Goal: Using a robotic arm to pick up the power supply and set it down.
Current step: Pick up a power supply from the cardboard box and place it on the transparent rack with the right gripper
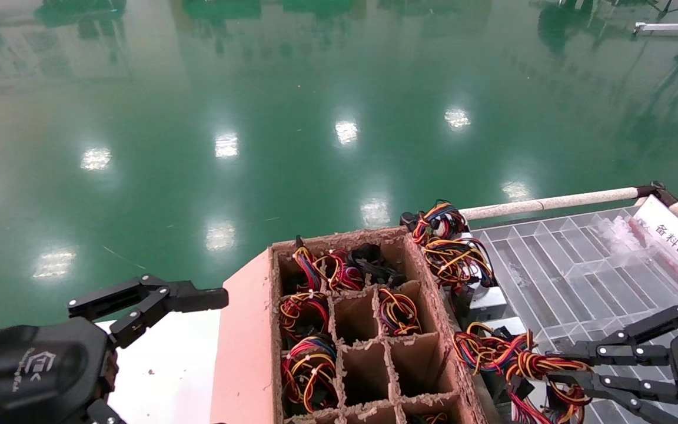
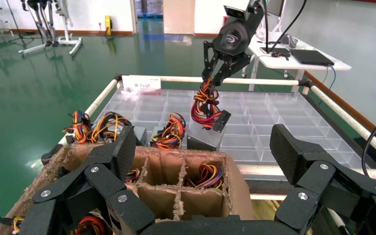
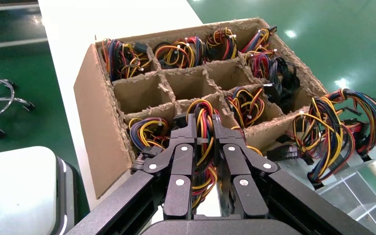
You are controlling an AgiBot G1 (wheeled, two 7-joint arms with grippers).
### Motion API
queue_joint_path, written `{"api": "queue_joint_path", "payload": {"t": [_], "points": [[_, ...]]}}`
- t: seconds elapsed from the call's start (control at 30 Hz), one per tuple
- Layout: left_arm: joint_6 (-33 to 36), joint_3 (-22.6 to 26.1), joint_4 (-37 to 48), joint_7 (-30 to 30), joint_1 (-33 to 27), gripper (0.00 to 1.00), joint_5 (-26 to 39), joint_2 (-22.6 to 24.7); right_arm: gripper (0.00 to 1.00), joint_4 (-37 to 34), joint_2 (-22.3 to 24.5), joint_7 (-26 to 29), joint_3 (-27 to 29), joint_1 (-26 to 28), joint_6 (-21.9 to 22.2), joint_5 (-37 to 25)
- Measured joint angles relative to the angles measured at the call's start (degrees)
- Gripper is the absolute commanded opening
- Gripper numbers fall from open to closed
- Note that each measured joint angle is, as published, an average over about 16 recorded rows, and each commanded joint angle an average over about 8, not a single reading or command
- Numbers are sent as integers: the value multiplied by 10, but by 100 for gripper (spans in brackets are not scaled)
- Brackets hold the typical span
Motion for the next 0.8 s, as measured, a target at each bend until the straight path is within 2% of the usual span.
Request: {"api": "queue_joint_path", "payload": {"t": [0.3, 0.77, 0.8], "points": [[0, 0, 0, 0, 0, 100, 0, 0, 0, -31, -1, -23, -52, 4, 1, 28], [0, 0, 0, 0, 0, 100, 0, 0, 0, -129, -1, -87, -110, -21, 2, 88], [0, 0, 0, 0, 0, 100, 0, 0, 3, -135, -1, -91, -113, -24, 2, 92]]}}
